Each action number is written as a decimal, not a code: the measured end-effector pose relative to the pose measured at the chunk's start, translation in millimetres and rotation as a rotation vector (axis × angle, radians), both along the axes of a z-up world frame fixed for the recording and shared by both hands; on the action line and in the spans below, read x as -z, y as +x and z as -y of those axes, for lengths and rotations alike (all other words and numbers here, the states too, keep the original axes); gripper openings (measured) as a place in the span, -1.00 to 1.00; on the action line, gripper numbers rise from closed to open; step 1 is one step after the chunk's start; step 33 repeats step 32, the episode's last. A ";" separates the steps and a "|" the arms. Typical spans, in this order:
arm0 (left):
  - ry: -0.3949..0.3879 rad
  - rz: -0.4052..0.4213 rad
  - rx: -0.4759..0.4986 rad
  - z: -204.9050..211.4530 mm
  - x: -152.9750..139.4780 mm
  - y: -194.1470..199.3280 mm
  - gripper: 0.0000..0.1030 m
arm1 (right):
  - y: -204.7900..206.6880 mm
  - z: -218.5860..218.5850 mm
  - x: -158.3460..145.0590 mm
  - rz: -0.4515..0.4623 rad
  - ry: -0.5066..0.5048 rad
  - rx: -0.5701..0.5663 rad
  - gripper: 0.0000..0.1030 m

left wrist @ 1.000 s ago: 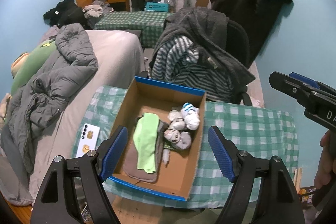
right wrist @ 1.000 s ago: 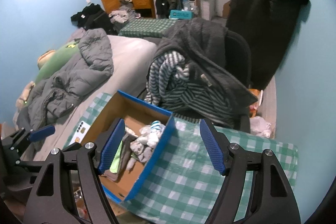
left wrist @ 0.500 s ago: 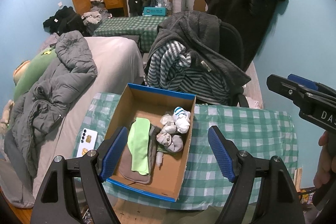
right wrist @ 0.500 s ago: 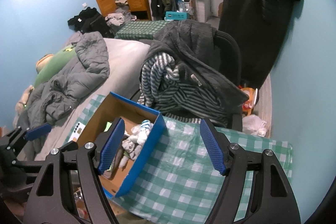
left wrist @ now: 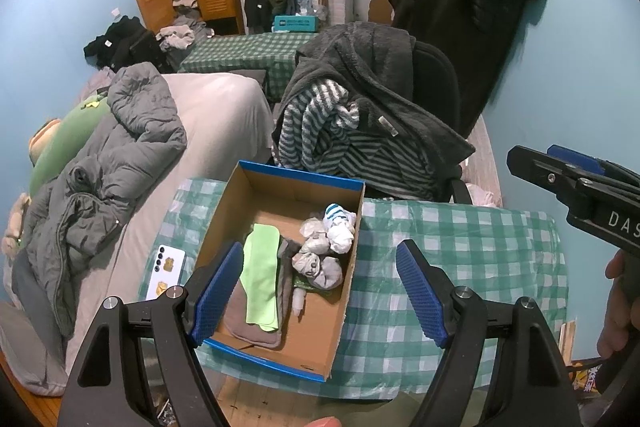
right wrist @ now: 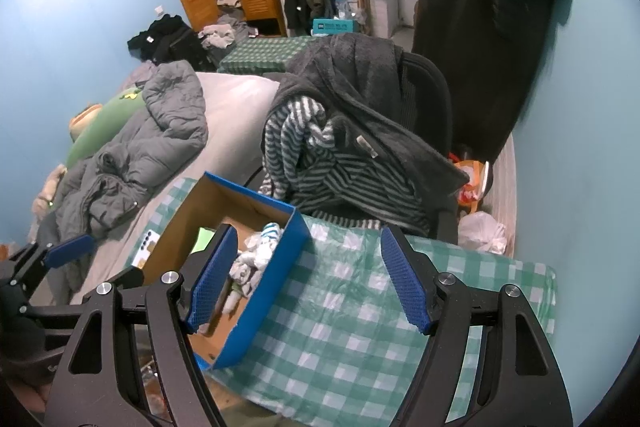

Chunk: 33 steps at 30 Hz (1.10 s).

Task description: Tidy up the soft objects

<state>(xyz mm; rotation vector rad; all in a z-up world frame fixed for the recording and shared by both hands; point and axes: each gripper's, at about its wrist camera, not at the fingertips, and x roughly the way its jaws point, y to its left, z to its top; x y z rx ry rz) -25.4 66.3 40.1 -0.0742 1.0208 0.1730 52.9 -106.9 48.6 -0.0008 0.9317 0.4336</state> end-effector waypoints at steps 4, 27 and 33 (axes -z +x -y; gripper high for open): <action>0.004 -0.007 0.006 4.5 -2.6 0.0 0.55 | 0.5 0.2 0.2 -0.002 -0.001 0.001 0.43; 0.002 -0.011 0.000 13.2 -2.6 -3.2 0.55 | -3.9 6.0 0.3 -0.008 0.000 0.002 0.43; 0.003 -0.015 0.001 13.4 -2.3 -3.0 0.55 | -4.5 8.5 -0.1 -0.008 0.003 0.003 0.43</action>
